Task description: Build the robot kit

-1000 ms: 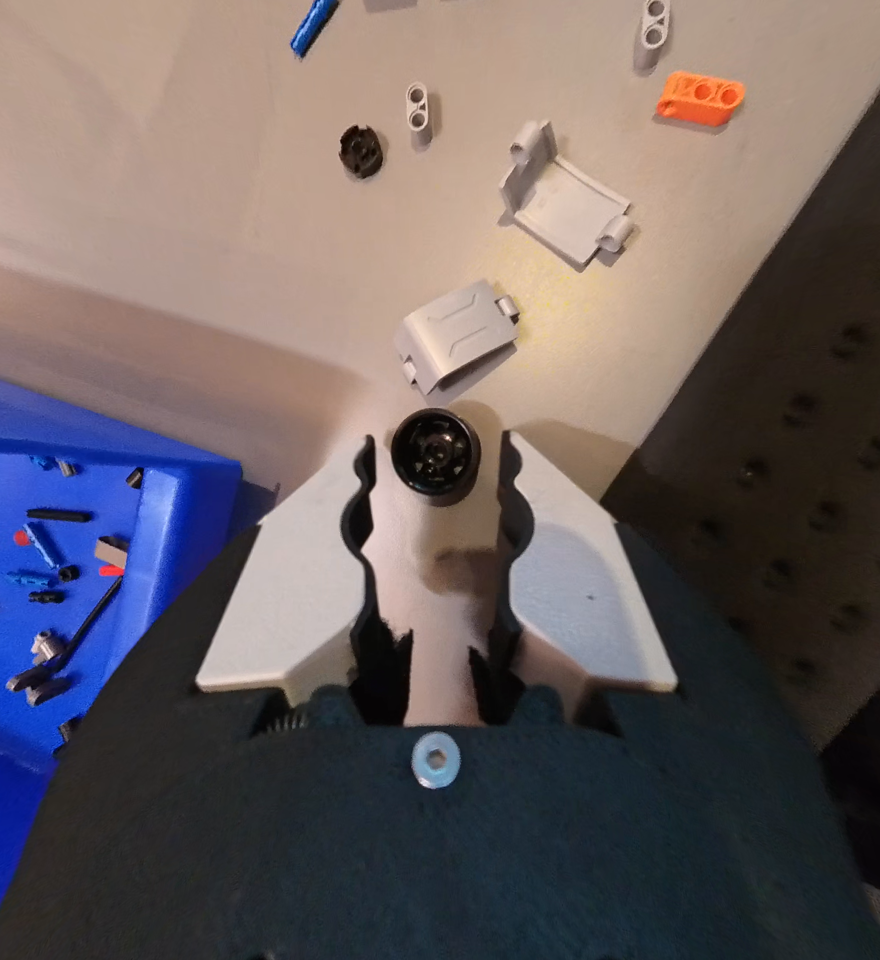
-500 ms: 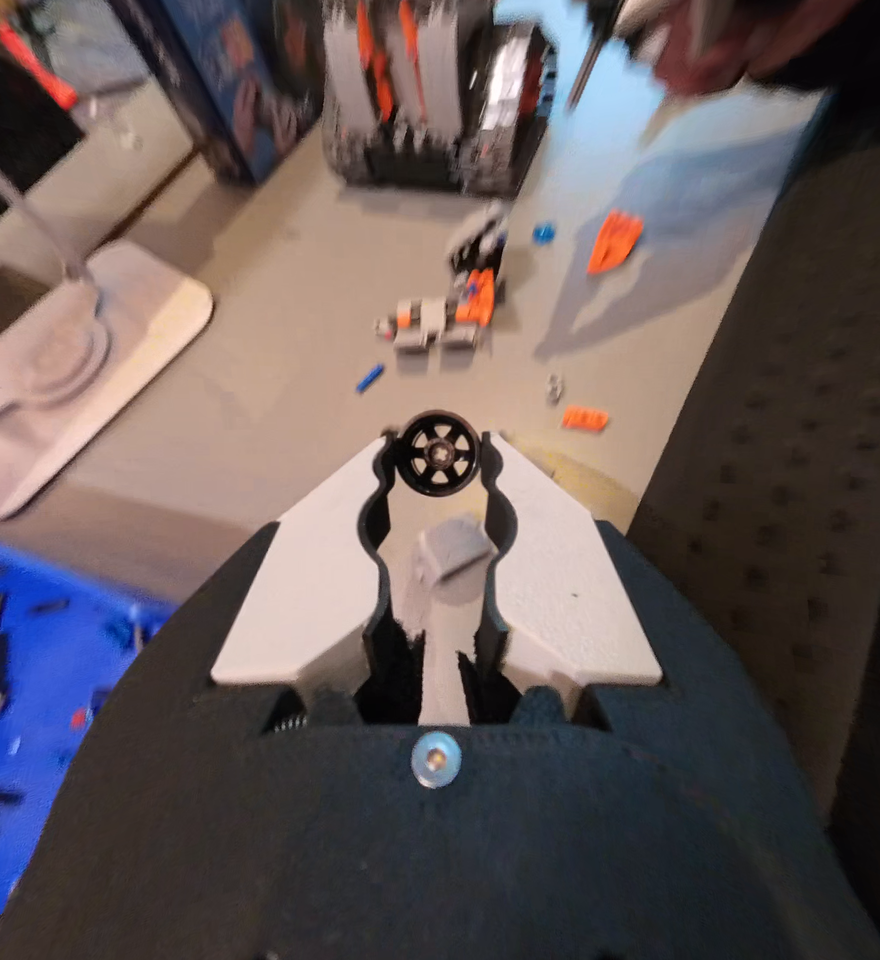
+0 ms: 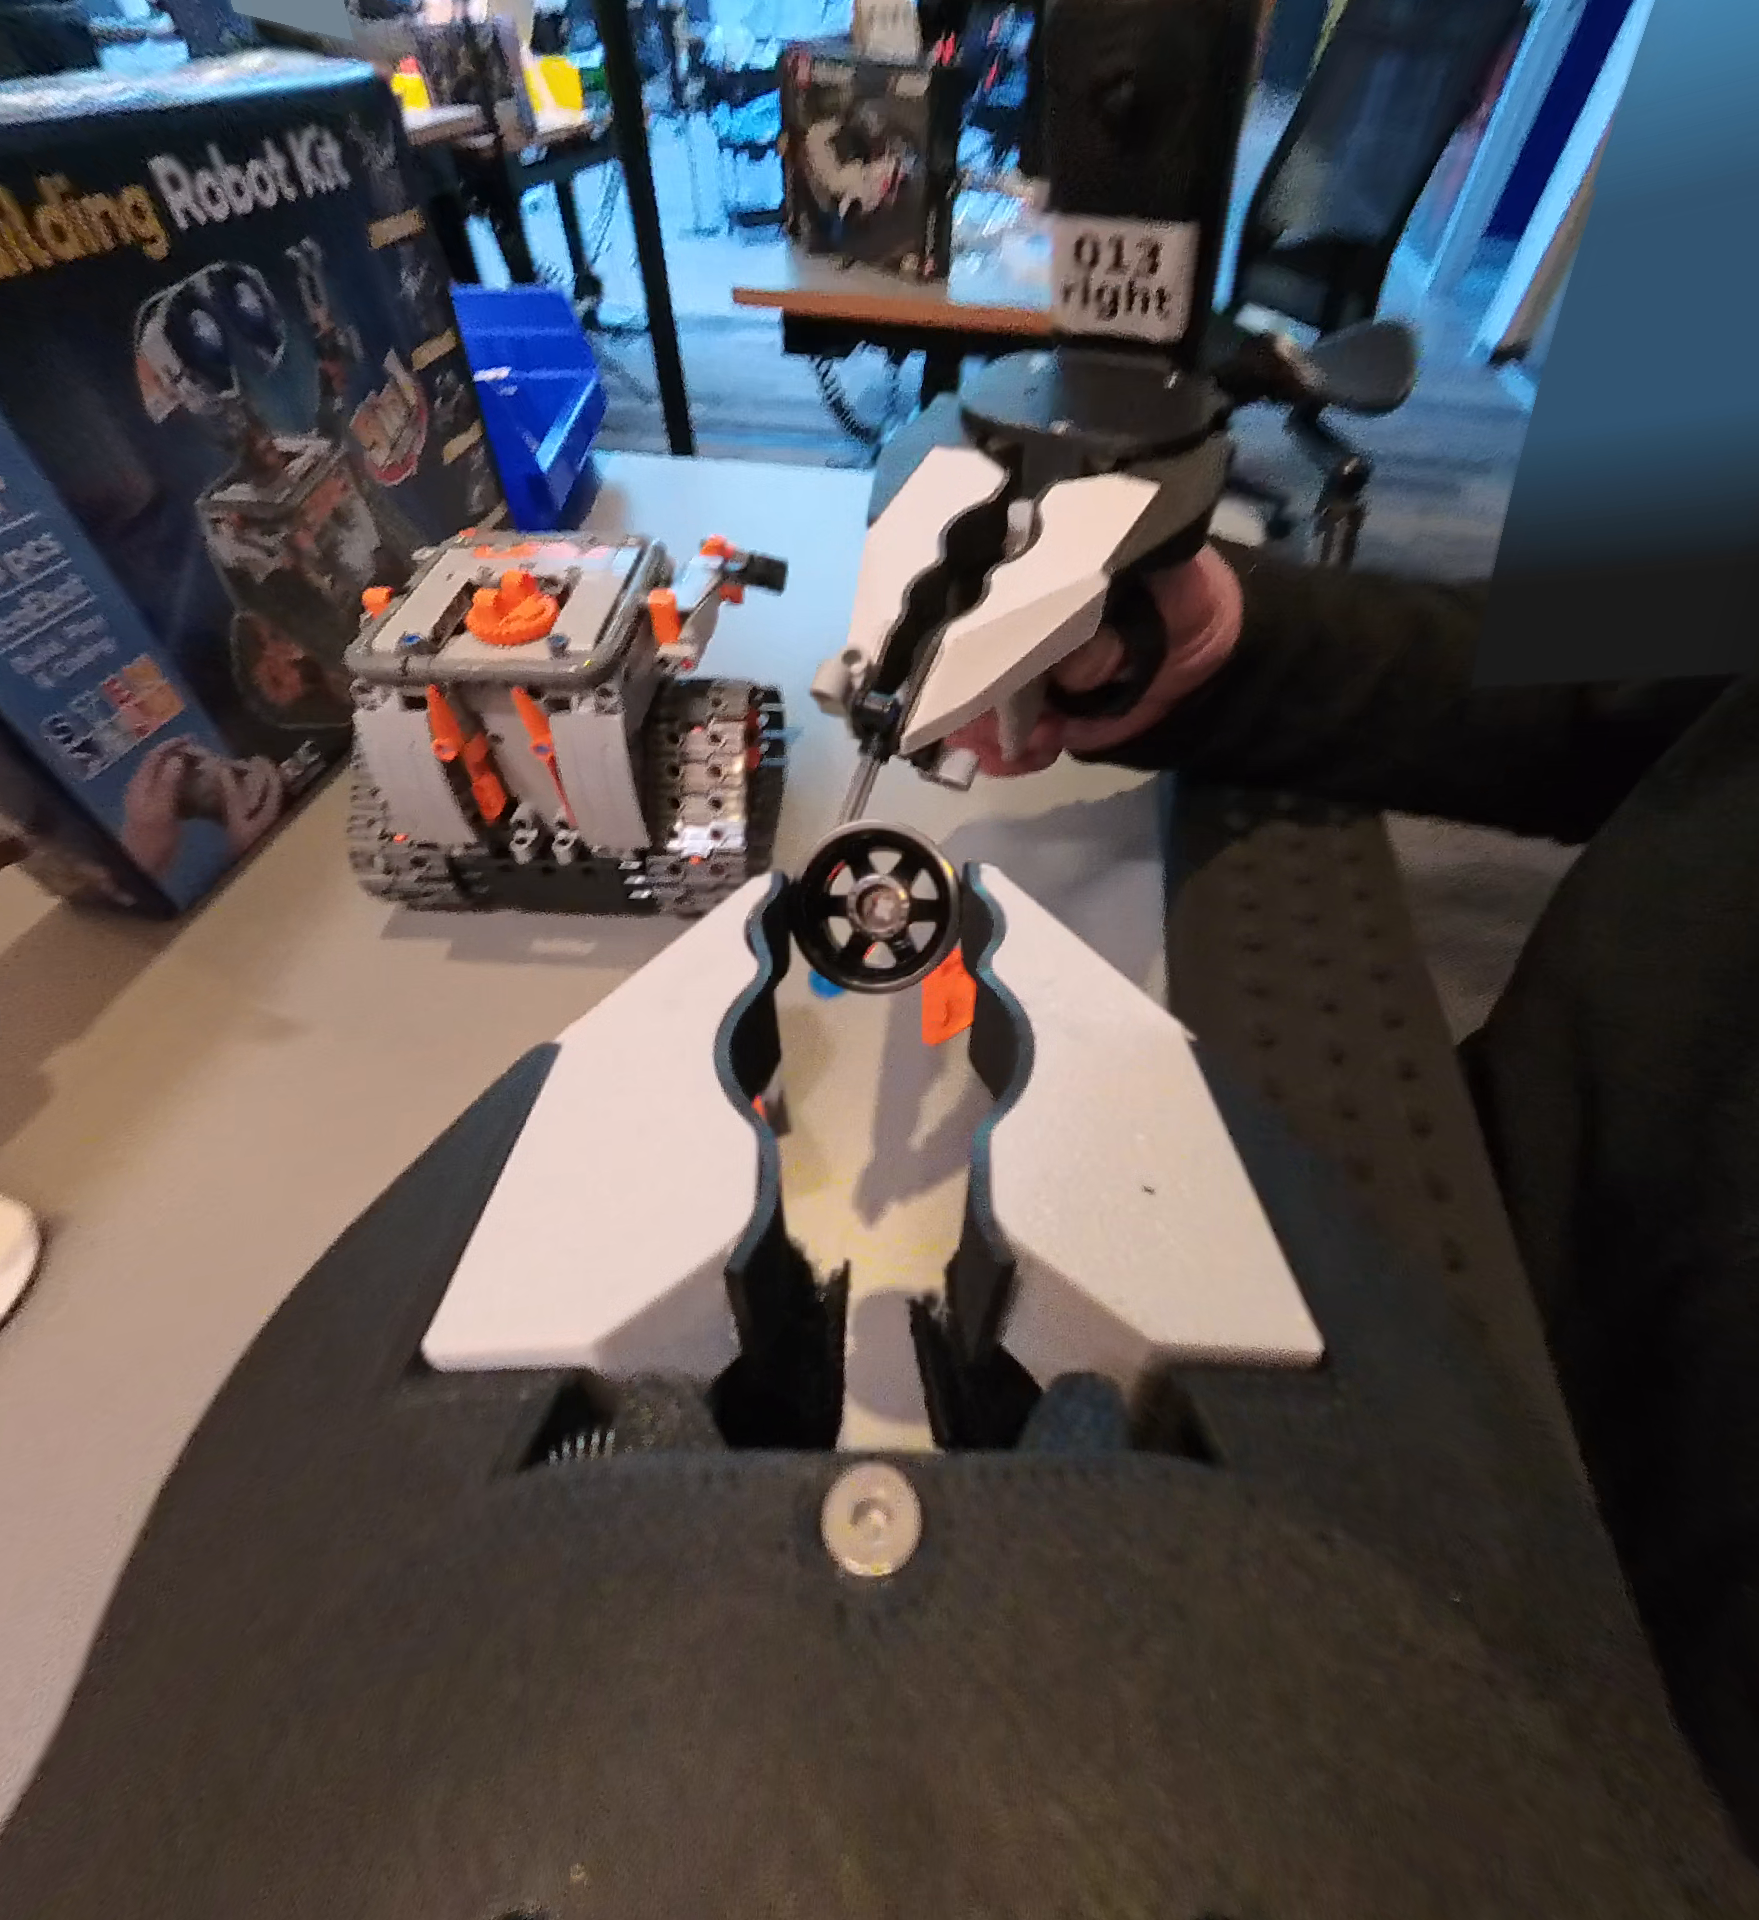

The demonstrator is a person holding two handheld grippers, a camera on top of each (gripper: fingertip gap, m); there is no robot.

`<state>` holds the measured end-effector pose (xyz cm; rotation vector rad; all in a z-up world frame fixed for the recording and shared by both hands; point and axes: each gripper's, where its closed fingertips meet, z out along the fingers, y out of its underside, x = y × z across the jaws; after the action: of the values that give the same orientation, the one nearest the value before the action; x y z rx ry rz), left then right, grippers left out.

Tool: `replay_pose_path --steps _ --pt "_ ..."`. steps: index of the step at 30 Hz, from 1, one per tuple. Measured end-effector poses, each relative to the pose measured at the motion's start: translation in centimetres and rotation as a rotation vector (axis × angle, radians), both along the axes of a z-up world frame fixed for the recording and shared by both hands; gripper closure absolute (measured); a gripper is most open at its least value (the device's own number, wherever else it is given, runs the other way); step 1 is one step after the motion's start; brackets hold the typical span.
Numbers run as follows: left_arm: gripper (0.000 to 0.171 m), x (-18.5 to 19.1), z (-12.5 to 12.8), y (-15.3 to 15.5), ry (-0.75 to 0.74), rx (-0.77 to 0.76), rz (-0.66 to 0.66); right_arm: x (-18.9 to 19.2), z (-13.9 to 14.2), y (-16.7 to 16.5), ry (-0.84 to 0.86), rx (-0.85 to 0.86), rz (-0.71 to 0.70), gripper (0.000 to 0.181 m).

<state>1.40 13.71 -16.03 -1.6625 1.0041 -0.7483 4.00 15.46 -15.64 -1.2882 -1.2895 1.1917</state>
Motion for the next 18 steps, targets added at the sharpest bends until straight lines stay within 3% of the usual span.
replay_pose_path --steps 3,18 --pt "0.142 0.5 0.2 0.3 -0.102 -0.014 -0.037 0.2 0.3 0.3 0.013 0.000 -0.014 0.177" --pt "0.141 0.3 -0.5 1.3 -0.291 -0.122 -0.047 -0.2 0.4 -0.3 0.025 0.023 -0.006 0.177"
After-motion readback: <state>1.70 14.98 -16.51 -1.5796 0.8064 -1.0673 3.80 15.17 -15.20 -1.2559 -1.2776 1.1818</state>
